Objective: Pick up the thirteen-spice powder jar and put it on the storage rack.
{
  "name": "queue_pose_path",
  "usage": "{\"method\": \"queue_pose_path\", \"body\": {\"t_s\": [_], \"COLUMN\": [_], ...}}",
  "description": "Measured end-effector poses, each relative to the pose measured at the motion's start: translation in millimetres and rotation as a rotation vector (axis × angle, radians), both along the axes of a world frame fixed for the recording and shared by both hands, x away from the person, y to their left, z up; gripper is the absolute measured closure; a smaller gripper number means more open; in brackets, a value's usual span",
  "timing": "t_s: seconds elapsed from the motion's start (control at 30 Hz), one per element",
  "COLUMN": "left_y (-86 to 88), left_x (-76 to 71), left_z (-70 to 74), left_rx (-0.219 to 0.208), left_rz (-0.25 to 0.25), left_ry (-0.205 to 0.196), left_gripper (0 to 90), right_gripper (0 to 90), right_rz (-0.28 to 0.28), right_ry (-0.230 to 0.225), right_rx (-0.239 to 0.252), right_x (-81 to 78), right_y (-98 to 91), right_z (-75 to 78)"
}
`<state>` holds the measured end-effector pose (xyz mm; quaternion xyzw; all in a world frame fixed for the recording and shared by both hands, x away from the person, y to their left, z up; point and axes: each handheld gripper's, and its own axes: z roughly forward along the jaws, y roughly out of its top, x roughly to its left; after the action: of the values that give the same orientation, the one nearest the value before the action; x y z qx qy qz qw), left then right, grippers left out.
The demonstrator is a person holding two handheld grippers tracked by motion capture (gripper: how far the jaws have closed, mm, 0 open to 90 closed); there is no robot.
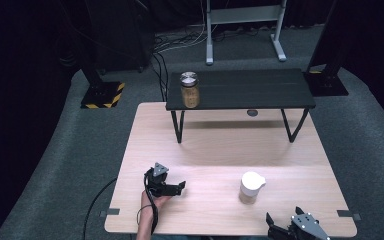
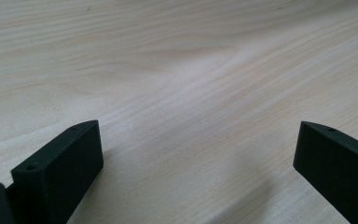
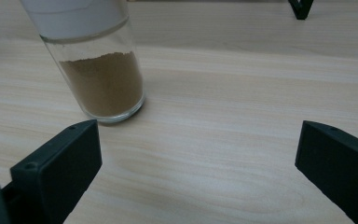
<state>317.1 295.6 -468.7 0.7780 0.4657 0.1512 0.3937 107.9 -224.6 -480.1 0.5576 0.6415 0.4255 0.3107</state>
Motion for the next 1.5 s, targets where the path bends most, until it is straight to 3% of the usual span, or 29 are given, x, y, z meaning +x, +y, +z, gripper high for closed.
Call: {"method": "queue_pose_path", "body": {"t_s": [0.07,0.27,0.53,0.87,1.33,1.4,1.43,1.5], "left_y": [0.2,-0.5,-4.7,-3.8,-3.0,-3.1,-3.2,-2.9], "left_x": [0.2,0.2,-1.6,-1.7,-1.7,-1.7,-1.8,-1.7], "left_z": [0.0,0.2,0.9,0.4,0.2,0.2,0.2,0.3], "left_rx": [0.000,0.002,0.017,0.011,0.007,0.008,0.008,0.007], "left_rz": [-0.002,0.003,0.026,0.028,0.026,0.026,0.026,0.026], "left_ry": [0.000,0.001,-0.001,-0.002,-0.002,-0.002,-0.002,-0.002], "left_gripper": [1.2,1.0,0.9,0.9,0.6,0.7,0.7,0.7], "right_gripper": [0.0,0.0,0.0,0.0,0.2,27.6,29.1,29.5], "right_rz": [0.021,0.108,0.211,0.262,0.308,0.329,0.346,0.328], "right_ry": [-0.006,-0.011,-0.103,-0.132,-0.162,-0.176,-0.196,-0.206], "right_rx": [0.019,0.013,0.073,0.134,0.111,0.109,0.093,0.075], "right_x": [3.4,24.4,57.3,81.9,99.0,99.8,99.3,95.6], "right_y": [-0.4,10.2,8.8,7.8,14.1,10.1,8.5,13.2], "right_z": [-1.9,-2.3,-12.5,-28.5,-32.7,-35.5,-38.4,-38.7]}}
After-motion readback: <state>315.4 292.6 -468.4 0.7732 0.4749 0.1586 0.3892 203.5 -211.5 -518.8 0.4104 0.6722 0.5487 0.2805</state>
